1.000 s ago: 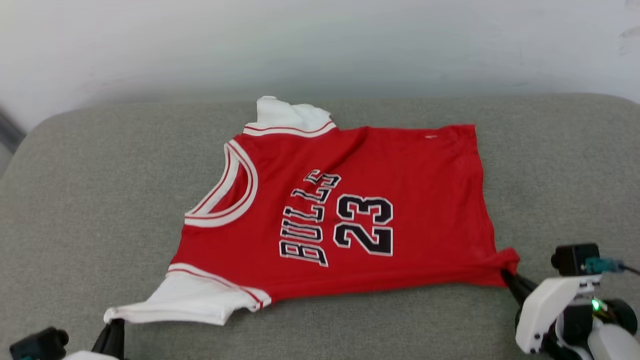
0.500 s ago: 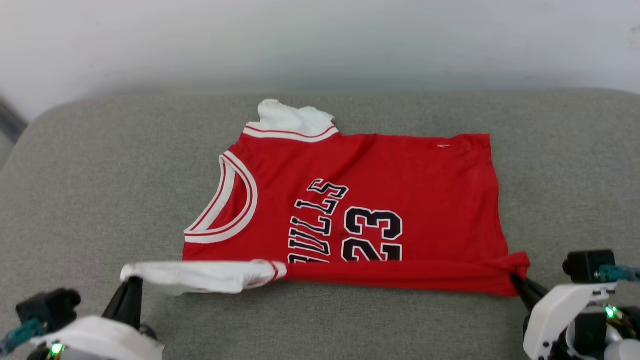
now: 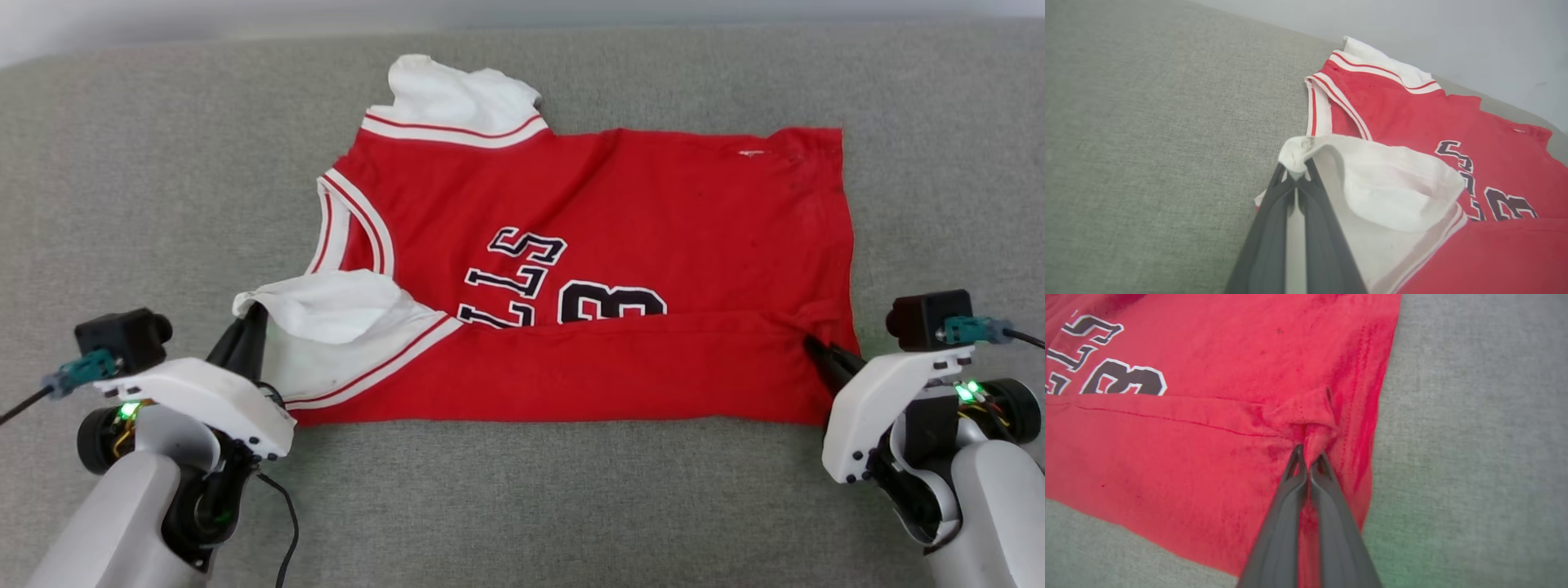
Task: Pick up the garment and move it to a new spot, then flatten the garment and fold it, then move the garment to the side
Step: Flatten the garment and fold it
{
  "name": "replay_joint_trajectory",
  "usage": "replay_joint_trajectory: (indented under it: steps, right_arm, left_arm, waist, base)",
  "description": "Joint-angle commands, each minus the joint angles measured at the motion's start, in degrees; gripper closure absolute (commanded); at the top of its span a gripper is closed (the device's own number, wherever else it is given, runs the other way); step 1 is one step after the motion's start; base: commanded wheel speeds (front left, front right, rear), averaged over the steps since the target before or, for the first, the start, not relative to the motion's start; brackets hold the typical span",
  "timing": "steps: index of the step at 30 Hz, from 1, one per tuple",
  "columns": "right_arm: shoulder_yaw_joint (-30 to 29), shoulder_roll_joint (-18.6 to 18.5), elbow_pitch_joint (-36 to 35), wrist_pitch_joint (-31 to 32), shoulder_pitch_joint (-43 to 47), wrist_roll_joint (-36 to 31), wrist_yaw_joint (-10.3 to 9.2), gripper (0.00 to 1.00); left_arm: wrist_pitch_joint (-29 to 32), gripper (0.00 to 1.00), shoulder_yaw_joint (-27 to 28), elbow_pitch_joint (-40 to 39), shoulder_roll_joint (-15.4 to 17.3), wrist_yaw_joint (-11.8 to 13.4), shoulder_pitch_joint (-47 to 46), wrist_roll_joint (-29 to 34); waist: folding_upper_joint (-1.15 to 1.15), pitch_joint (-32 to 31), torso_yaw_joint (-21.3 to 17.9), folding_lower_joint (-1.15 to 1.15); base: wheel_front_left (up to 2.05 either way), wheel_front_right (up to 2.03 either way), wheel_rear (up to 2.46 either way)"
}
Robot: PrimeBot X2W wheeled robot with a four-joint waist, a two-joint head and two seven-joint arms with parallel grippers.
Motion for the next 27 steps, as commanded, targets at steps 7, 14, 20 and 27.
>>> replay_joint_trajectory:
  steps: [7,14,20,27]
  right_arm:
    - [2.62,-0.16,5.28,-1.46,-2.97,-0.92,-0.06,1.00]
    - [4.89,-0.18,7.55,-5.38,-3.36,-0.02,-0.06,0.00]
    - [6.11,0.50,5.04,-16.73,-3.79,-0.23,-0.04,0.00]
    - [4.06,2.06,2.27,-25.74,-1.57,-2.15,-0.04,0.00]
  left_arm:
    - [4.84,1.00,-2.65,9.74,-2.06,-4.20,-5.85,-1.74]
    - [11.89,0.28,-5.54,16.09,-2.98,-6.93,-7.03,-3.68]
    - [10.34,0.00,-4.09,17.37,-1.06,-6.31,-7.03,-3.47]
    - [11.94,0.00,-3.37,13.33,3.08,-3.99,-5.89,-2.74]
  waist:
    - [0.00,1.94,-1.00,-0.01]
    - [0.00,0.75,-1.88,-0.01]
    - [0.00,-1.76,-3.20,-0.01]
    - [0.00,-6.27,-4.05,-0.01]
  base:
    - [0.00,0.00,0.00]
    - [0.00,0.00,0.00]
    - [0.00,0.00,0.00]
    - [0.00,0.00,0.00]
